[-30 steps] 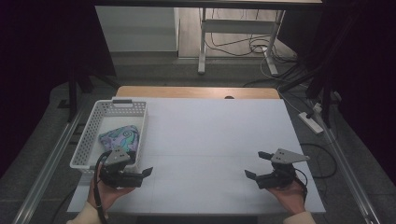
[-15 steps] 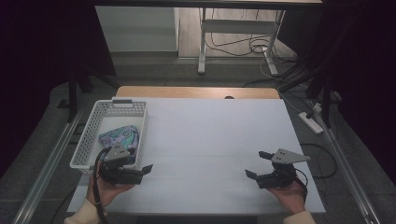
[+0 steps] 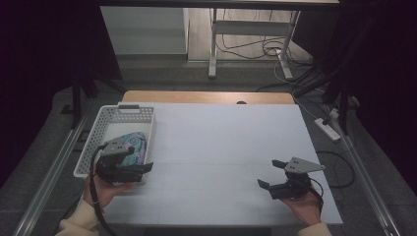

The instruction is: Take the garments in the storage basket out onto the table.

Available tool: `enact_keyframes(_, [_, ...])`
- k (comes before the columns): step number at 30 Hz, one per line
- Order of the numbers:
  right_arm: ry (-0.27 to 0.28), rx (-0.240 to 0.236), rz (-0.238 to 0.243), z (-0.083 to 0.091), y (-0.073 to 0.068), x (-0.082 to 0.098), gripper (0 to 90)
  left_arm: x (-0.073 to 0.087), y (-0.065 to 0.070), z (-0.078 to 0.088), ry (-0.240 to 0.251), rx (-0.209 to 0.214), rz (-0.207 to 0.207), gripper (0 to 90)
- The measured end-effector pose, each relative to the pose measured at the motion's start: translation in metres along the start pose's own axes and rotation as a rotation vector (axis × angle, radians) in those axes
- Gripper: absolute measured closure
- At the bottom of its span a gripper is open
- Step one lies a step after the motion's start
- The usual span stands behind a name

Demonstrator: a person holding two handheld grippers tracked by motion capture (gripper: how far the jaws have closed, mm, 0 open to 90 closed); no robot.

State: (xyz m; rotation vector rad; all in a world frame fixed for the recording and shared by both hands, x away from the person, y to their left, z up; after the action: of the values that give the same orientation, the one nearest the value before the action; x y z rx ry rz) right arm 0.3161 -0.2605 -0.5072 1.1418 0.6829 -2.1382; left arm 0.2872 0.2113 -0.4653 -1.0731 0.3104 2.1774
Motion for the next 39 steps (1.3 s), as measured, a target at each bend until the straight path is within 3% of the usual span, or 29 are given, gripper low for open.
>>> enact_keyframes(15, [-0.002,0.011,-0.003,-0.001,0.003,0.002,9.7,0.002,-0.029,0.001,-0.027,-0.025,0.068,11.6])
enact_keyframes(39, [-0.009,0.025,-0.002,0.0,0.005,0.003,9.6,0.006,-0.065,0.0,-0.091,-0.076,0.099,11.5])
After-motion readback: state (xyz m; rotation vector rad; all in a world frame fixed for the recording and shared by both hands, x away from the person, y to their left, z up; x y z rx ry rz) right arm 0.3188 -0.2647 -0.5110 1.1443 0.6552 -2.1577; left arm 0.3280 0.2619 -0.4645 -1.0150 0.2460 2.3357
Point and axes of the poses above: each handheld gripper's, and its own axes: z roughly backward along the jaws, x roughly out of its underside, y roughly to its right, the point moved 4 cm from there along -z, roughly forward along the jaws, and after that the axes turned 11 degrees about -z, right-handed, at the moved point
